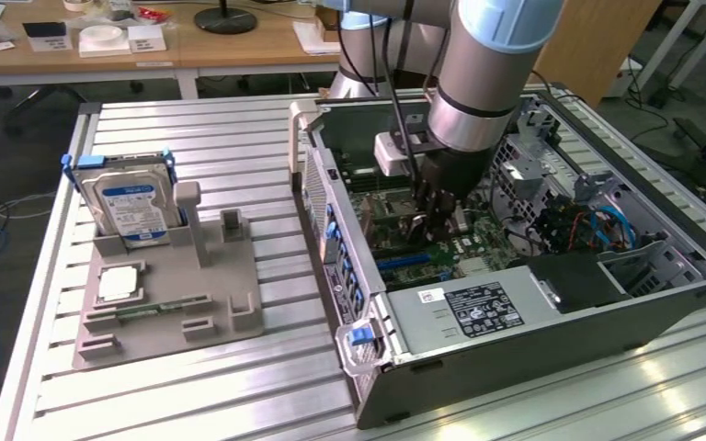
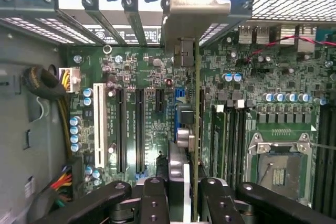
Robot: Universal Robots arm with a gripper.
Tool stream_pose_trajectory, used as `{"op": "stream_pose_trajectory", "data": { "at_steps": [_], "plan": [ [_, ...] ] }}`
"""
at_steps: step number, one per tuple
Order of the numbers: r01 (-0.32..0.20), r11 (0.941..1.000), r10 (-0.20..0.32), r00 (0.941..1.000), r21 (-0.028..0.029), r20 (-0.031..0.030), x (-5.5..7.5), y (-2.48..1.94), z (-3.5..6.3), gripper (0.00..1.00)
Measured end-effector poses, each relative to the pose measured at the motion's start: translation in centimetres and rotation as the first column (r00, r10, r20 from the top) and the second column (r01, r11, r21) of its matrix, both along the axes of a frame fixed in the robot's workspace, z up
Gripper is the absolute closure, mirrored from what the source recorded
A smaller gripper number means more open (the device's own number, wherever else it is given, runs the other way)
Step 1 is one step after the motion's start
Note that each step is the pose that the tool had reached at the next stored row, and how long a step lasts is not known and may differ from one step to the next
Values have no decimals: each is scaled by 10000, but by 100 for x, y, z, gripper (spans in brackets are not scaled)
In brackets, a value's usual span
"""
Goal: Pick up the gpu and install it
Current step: 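Insert the gpu into the slot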
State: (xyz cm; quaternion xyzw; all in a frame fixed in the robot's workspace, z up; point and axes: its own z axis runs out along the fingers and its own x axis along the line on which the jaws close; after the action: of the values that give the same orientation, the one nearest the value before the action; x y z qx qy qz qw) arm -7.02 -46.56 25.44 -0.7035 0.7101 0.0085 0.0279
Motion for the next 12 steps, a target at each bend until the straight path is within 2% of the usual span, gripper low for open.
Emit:
{"op": "stream_pose_trajectory", "data": {
  "at_steps": [12],
  "plan": [
    [1, 10000, -1, 10000, -1, -1, -88, -11, -141, 72]
  ]
}}
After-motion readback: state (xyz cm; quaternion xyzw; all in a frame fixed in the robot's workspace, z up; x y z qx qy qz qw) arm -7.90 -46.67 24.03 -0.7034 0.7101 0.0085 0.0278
